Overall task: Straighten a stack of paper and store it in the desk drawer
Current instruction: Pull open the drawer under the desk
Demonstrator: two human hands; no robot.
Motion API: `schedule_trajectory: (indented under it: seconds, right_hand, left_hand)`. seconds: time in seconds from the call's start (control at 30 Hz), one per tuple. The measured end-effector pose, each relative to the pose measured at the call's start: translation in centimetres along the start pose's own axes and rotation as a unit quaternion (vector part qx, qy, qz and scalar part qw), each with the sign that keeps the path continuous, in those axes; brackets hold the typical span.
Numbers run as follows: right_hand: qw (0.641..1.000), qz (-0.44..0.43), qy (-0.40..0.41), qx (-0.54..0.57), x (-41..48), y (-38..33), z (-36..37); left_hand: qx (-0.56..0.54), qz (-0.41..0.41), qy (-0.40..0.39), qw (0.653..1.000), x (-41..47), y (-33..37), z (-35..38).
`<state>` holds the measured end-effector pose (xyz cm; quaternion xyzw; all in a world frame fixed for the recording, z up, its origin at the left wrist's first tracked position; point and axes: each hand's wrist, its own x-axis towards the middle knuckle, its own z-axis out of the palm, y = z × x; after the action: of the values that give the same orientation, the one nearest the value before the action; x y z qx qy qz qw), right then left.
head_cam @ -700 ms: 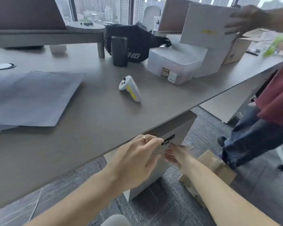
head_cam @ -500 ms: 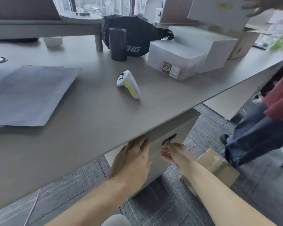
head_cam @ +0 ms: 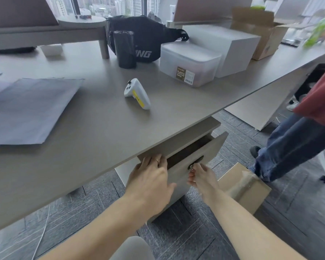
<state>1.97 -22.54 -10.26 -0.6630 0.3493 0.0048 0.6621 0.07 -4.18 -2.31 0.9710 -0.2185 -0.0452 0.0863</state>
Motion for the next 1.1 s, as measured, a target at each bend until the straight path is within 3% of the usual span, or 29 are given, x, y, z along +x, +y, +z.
schedule_trajectory:
  seconds: [0.1,0.23,0.43,0.8,0.87,0.97,1.03,1.1]
  right_hand:
    - [0.999,0.012,-0.007,0.036,-2.1,1.7,-3.5]
    - [1.0,-0.005,0.003,0.002,-5.5,3.8,-8.4]
    - [1.0,0.011,0.026,-0.007,-8.5,6.6,-14.3]
    - [0.999,0.024,0.042,-0.011,-12.5,9.5,-20.3]
    - [0.996,0.025,0.053,-0.066,-12.9,9.1,-20.6]
    - [0.958,-0.075,0.145,-0.235,-13.8,5.7,-21.2]
    - [0.927,-0.209,0.175,-0.258,-14.3,1.6,-20.4]
    - [0.905,-0.31,0.146,-0.252,-14.8,-3.4,-17.6]
  left_hand:
    - [0.002,-0.009,-0.018,1.0,-0.2,0.3,-0.3]
    - [0.009,-0.013,-0.028,0.999,-0.8,1.6,-0.4]
    - [-0.005,0.059,-0.009,0.998,-3.0,6.6,-0.2]
    - [0.006,0.096,0.008,0.995,-6.0,10.0,-0.6]
    - [0.007,0.099,0.017,0.995,-6.1,9.7,-1.1]
    - [-0.009,0.095,0.036,0.995,-6.2,8.4,-2.6]
    - [-0.028,0.086,0.06,0.994,-6.4,6.8,-4.0]
    - [-0.052,0.077,0.091,0.992,-6.7,5.0,-5.7]
